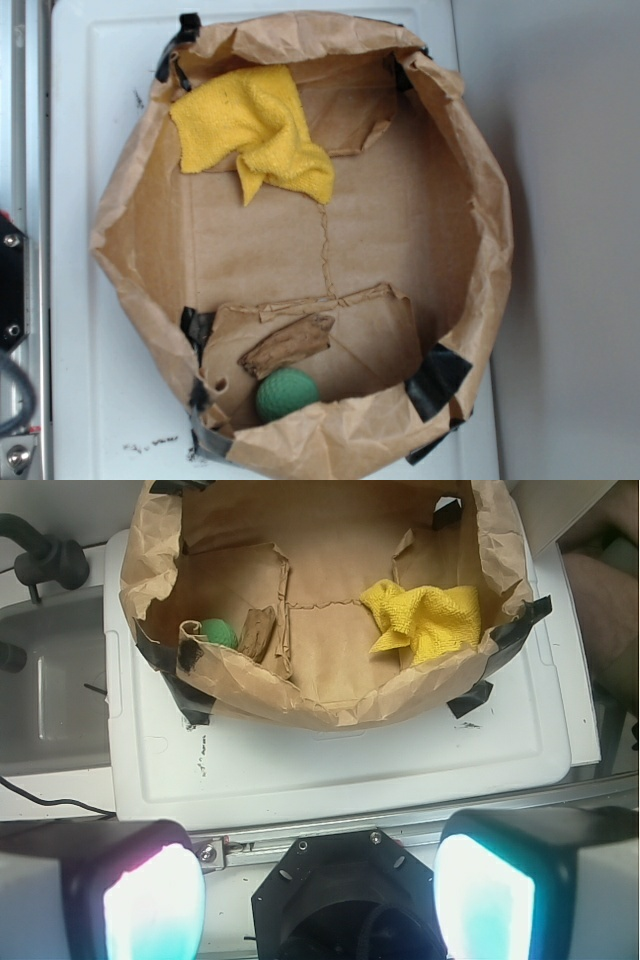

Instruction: Grab the yellow cloth.

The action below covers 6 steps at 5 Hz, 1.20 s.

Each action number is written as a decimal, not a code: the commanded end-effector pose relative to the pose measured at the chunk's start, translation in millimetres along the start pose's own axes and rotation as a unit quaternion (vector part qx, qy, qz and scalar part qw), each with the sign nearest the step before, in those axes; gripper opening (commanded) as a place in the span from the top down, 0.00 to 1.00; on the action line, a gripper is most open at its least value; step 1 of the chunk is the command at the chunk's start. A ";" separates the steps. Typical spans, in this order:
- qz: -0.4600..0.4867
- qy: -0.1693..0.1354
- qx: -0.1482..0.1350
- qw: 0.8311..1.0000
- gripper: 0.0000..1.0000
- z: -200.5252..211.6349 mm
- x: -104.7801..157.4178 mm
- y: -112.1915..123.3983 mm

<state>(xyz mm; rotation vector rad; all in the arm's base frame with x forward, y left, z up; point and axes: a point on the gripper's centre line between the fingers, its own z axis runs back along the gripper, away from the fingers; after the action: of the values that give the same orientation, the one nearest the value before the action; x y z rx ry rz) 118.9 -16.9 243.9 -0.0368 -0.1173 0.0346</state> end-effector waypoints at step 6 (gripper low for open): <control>0.152 -0.042 -0.001 0.988 0.00 -11.8 127.7 70.8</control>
<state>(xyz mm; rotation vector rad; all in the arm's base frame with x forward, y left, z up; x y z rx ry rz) 244.6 47.8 228.1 -0.0609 -0.1329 0.3203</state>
